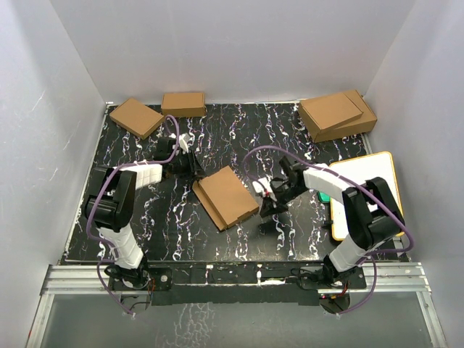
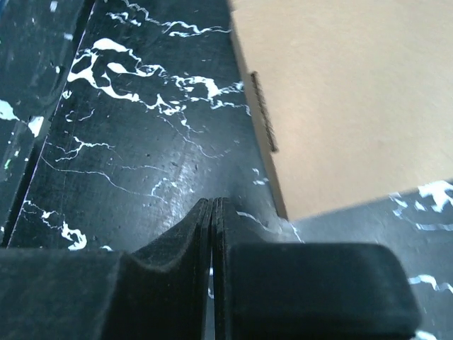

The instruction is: Fold the paper box

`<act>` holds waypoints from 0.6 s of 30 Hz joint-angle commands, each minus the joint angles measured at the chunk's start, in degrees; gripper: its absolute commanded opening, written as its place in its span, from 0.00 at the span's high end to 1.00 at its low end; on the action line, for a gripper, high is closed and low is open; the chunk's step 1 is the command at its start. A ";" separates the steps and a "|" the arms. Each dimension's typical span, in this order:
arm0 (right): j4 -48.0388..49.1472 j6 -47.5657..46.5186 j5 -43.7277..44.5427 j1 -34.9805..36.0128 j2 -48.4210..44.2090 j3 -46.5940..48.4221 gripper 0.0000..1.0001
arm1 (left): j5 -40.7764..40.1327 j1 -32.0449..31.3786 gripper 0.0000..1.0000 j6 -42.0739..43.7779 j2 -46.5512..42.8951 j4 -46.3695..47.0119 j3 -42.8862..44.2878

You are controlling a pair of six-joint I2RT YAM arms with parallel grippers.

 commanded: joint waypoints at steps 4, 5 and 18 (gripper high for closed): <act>9.02 -1.20 6.78 5.52 1.77 -0.86 0.92 | 3.65 0.18 0.75 0.44 -3.74 -0.53 -2.47; 9.94 -0.39 7.57 5.74 1.86 -0.96 0.91 | 3.74 0.15 0.75 0.36 -4.19 -0.47 -2.98; 17.78 9.33 15.94 6.44 2.54 1.87 0.89 | 4.75 -0.97 0.75 -1.94 -14.43 0.32 -11.33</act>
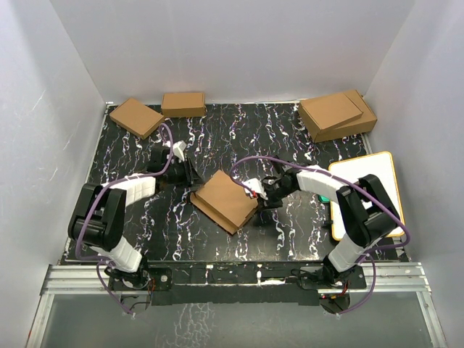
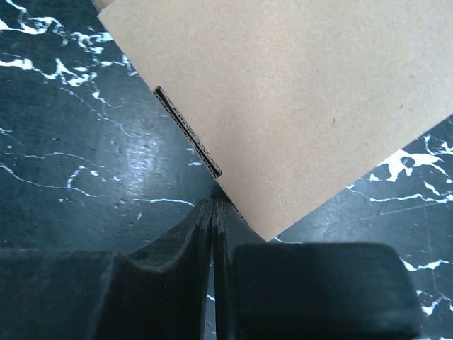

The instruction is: Fold the paper box

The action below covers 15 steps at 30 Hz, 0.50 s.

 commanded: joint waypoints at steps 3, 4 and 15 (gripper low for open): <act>4.83 2.33 3.74 0.29 2.24 4.95 0.88 | 2.08 -1.45 0.74 -1.63 -5.91 -0.67 -3.17; 4.78 2.40 4.19 0.29 3.01 5.97 0.87 | 2.04 -1.64 0.74 -1.87 -6.41 -0.78 -3.65; -1.08 1.22 8.45 -0.37 15.28 23.06 0.84 | -1.58 -2.17 0.69 -3.60 -17.21 -3.95 -6.19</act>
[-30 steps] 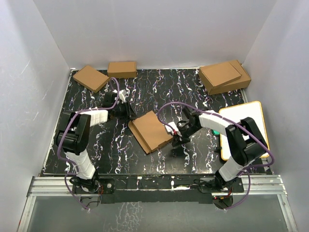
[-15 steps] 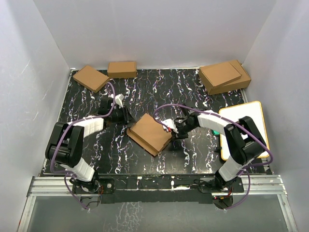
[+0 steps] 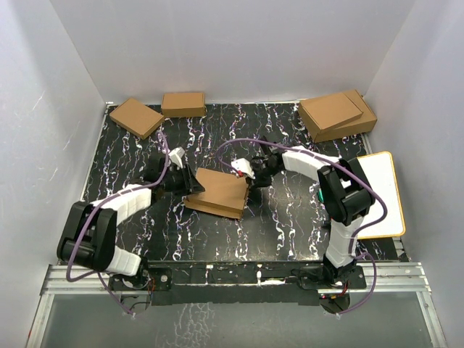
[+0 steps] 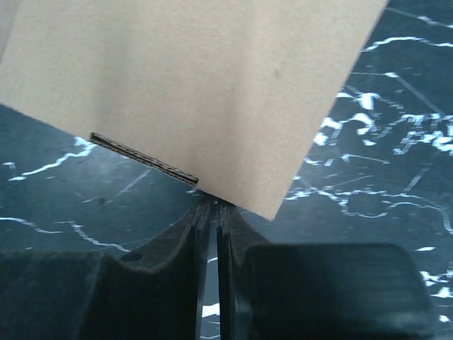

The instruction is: Fold the paper box

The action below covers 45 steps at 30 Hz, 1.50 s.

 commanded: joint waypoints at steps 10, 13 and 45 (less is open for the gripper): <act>-0.43 3.27 -5.69 -5.98 -3.20 2.27 0.79 | -14.93 -0.14 0.32 -0.16 -21.00 -5.65 -2.82; 0.08 6.30 -8.77 -7.08 -5.70 -0.69 0.79 | -14.68 -0.05 0.32 -1.38 -21.05 -3.49 -4.26; 6.21 42.96 0.50 -2.71 10.20 14.92 0.82 | -5.82 0.69 0.48 -4.98 -4.87 -0.15 -2.72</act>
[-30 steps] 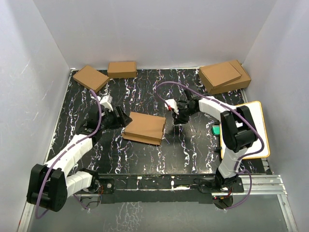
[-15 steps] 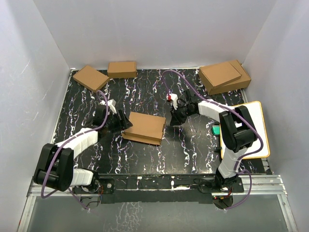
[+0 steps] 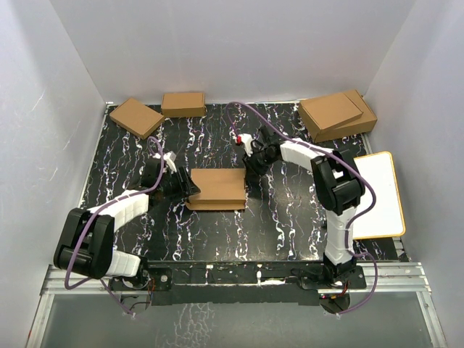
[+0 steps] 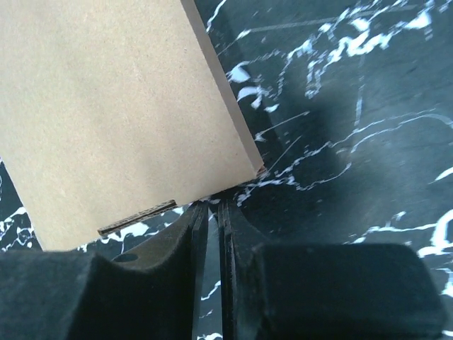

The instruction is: Fold the paper box

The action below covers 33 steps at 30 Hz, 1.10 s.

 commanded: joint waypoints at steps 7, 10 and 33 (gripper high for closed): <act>-6.41 -1.62 0.83 0.37 9.76 20.58 0.81 | 6.74 -2.97 0.49 -6.39 -1.30 2.58 0.29; -8.40 -1.95 2.48 0.31 12.29 25.77 0.79 | 6.59 -5.39 0.48 -7.70 -1.08 3.84 -0.35; 19.30 16.08 -19.95 -17.46 -19.51 -16.07 0.46 | -4.84 -10.09 0.23 4.36 -7.59 1.34 6.31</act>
